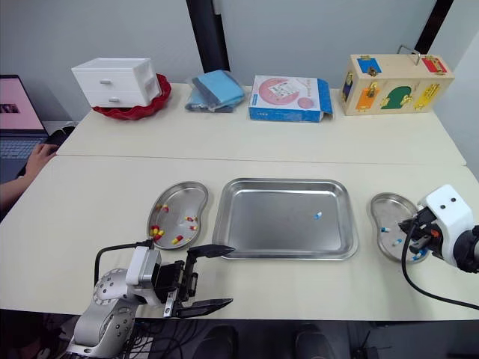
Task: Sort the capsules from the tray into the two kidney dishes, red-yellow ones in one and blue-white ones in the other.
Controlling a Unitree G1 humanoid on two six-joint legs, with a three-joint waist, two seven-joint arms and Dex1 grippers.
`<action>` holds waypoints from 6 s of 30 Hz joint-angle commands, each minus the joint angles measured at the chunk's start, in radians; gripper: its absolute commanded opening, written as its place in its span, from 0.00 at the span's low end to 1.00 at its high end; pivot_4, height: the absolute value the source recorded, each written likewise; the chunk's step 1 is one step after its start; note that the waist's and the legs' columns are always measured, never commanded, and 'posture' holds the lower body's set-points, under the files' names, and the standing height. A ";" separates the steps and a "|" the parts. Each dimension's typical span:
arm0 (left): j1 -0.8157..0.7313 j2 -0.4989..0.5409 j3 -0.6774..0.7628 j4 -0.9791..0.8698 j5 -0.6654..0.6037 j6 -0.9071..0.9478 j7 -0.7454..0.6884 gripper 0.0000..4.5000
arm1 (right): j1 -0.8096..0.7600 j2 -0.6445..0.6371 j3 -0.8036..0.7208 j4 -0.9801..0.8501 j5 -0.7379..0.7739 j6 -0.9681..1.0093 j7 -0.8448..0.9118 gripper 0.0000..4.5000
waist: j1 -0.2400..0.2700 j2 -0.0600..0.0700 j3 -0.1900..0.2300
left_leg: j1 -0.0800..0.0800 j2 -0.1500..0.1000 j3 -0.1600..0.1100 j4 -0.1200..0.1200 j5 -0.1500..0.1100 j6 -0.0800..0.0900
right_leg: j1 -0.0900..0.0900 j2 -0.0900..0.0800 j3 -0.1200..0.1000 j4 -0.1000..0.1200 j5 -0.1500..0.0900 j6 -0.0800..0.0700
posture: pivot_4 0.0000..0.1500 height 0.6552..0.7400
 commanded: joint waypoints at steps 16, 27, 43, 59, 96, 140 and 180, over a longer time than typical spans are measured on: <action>0.225 0.195 0.368 -0.069 0.136 0.173 0.429 1.00 | 0.269 0.026 -0.217 0.130 0.033 -0.557 0.217 0.99 | 0.000 -0.001 0.001 | 0.000 0.000 0.000 0.000 0.000 0.000 | 0.001 0.000 0.000 -0.001 0.000 0.000 | 1.00 1.00; 0.453 0.329 0.575 0.029 0.175 0.245 0.374 1.00 | 0.434 -0.036 -0.226 0.394 -0.029 -0.810 0.349 0.99 | -0.001 -0.002 0.001 | 0.003 0.000 0.001 -0.001 0.000 0.000 | 0.002 0.000 0.001 -0.001 -0.001 0.000 | 1.00 1.00; 0.420 0.299 0.520 -0.129 0.101 0.271 0.321 1.00 | 0.500 -0.028 -0.216 0.326 -0.002 -0.719 0.373 0.99 | 0.003 -0.002 0.001 | 0.002 0.000 0.001 -0.001 0.000 0.000 | 0.002 0.000 0.001 -0.001 -0.001 0.000 | 1.00 1.00; 0.135 0.134 0.145 -0.225 0.121 0.291 0.398 1.00 | 0.677 0.046 -0.320 0.088 0.083 -0.660 0.407 0.99 | -0.001 -0.001 0.000 | 0.005 0.000 0.001 -0.001 0.000 0.000 | 0.006 0.000 0.001 -0.001 -0.001 0.000 | 1.00 1.00; 0.091 0.082 0.032 -0.214 0.167 0.236 0.433 1.00 | -0.379 0.350 0.595 0.180 -0.029 -0.158 -0.337 0.79 | 0.000 -0.002 0.000 | 0.000 0.000 -0.001 0.000 0.000 0.000 | 0.000 0.000 -0.001 0.000 -0.001 0.000 | 1.00 1.00; 0.035 0.081 -0.030 -0.190 0.036 0.160 0.159 1.00 | -0.158 0.148 0.132 -0.064 0.087 -0.028 -0.208 0.19 | 0.007 -0.001 0.000 | -0.002 0.000 -0.001 0.000 0.000 0.000 | -0.001 0.000 -0.001 -0.001 0.000 0.000 | 1.00 1.00; 0.149 0.302 0.435 -0.135 0.044 0.360 0.403 1.00 | 0.280 -0.047 -0.166 0.242 0.036 -0.658 0.191 1.00 | -0.001 -0.001 0.001 | 0.001 0.000 0.001 0.000 0.000 0.000 | 0.001 0.000 0.000 -0.001 0.000 0.001 | 1.00 1.00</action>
